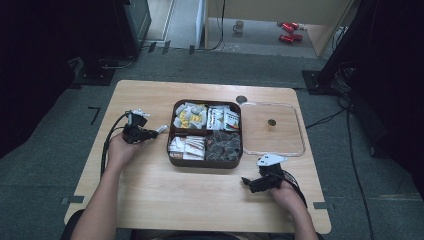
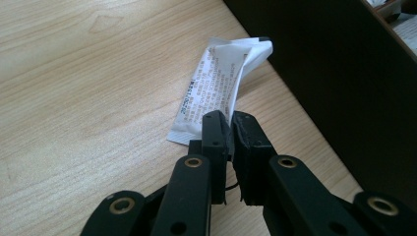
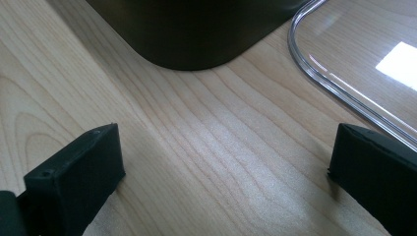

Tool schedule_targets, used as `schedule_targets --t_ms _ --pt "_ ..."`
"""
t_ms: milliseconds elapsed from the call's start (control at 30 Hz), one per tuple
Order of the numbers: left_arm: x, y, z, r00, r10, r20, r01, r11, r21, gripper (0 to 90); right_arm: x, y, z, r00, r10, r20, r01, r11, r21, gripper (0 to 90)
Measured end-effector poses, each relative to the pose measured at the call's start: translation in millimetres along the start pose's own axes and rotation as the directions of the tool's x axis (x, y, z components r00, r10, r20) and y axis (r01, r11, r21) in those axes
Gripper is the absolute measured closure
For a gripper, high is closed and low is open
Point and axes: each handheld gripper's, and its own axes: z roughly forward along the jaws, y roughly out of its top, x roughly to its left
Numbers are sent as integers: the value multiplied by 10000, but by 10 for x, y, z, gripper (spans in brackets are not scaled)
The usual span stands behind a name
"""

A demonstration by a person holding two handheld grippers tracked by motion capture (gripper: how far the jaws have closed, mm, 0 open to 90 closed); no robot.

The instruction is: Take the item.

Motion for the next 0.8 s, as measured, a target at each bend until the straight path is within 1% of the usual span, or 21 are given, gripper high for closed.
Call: schedule_targets --t_ms 100,167,200,233,267,300,367,400,433,633,667,800 --pt "19 -4 -12 9999 -125 63 125 9999 -74 813 0 0 0 10000 4 1 -4 10000 2 0" --pt "26 -6 -15 9997 -190 132 192 9998 -108 758 0 0 0 10000 3 1 -3 10000 0 0" --pt "38 -8 -23 9990 -291 339 296 9995 -140 717 0 0 0 10000 -2 3 2 10000 0 0" --pt "38 -8 -23 9990 -291 339 296 9995 -140 707 0 0 0 10000 -2 3 2 10000 0 0" --pt "35 -8 -34 9991 -278 317 284 9994 -201 707 0 0 0 10000 -2 1 2 10000 -1 0" --pt "36 -7 -44 9992 -242 303 249 9994 -223 678 0 0 0 10000 -3 3 3 10000 0 0" --pt "41 -7 -74 9993 -273 274 283 9989 -381 667 0 0 0 10000 -4 3 4 10000 1 0" --pt "44 -13 -104 9993 -300 209 310 9981 -525 646 0 0 0 10000 0 2 0 10000 0 0" --pt "45 -23 -127 9995 -292 150 301 9975 -634 643 0 0 0 10000 -2 2 2 10000 1 0" --pt "60 -64 -223 9996 -273 20 274 9962 -824 608 0 0 0 10000 -1 2 1 10000 -1 0" --pt "67 -83 -257 9996 -292 -10 289 9952 -937 604 0 0 0 10000 3 4 -3 10000 0 0" --pt "74 -126 -315 9997 -242 -53 235 9938 -1088 582 0 0 0 10000 10 3 -10 10000 3 0"
